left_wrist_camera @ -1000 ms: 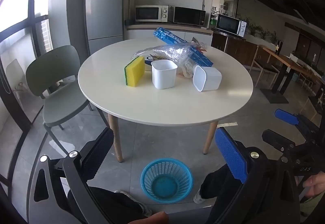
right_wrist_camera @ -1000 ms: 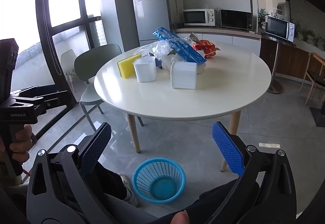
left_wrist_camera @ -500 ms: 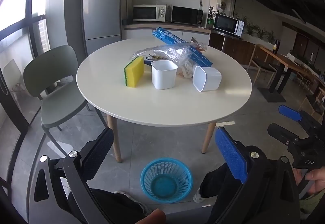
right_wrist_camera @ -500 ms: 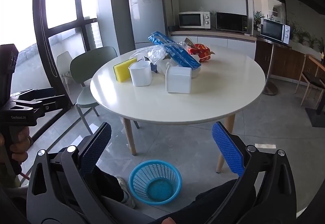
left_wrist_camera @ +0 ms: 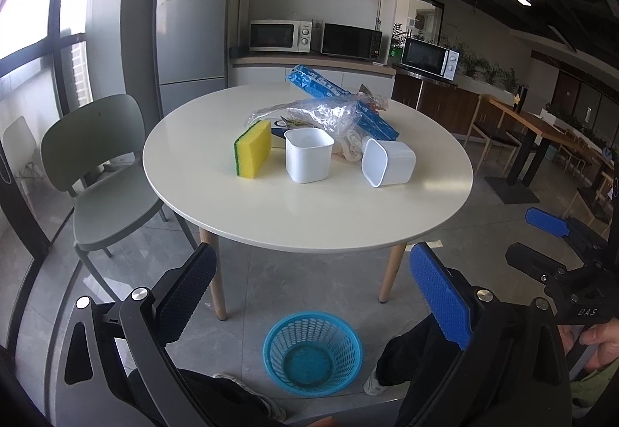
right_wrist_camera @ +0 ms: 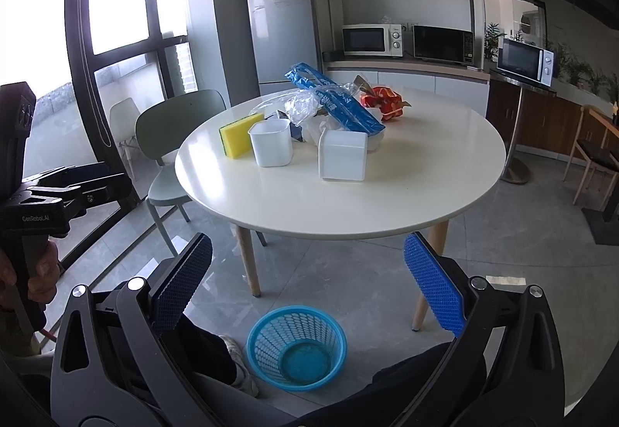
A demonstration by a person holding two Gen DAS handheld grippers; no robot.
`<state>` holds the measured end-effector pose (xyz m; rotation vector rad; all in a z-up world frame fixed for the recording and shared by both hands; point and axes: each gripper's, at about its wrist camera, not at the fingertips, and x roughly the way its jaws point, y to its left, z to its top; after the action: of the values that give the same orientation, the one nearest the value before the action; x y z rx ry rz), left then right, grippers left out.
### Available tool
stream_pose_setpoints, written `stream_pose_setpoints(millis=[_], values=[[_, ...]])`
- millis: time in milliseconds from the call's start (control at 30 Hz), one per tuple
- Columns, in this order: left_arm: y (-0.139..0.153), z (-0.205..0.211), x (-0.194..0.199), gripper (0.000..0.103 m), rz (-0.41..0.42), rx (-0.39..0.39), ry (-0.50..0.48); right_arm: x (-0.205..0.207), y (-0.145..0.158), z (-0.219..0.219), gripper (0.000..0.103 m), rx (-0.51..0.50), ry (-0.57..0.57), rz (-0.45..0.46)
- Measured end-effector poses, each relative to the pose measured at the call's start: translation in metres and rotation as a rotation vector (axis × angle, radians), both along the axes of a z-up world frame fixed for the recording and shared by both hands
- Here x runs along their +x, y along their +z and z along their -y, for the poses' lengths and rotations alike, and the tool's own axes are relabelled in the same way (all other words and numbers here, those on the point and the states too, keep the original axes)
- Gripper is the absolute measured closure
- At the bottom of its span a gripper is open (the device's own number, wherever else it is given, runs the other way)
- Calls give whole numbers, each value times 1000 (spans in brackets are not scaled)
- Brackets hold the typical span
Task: Collect trash
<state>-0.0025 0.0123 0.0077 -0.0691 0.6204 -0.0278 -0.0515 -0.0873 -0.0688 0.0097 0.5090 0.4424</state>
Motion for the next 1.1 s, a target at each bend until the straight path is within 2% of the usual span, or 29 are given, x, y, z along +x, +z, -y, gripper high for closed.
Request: stream_pose_setpoints(millis=[533,933,1100], values=[[1,0,-3,6,21,-27,-29,1,-1,-5,9,-9,24,-26],[2,-8,0,6,15,-39,-5,3,2,-4,9,-3,-4,-16],[2,-7,-2,6,26,4,15,5,1,-3,9,-1,-19,-17]])
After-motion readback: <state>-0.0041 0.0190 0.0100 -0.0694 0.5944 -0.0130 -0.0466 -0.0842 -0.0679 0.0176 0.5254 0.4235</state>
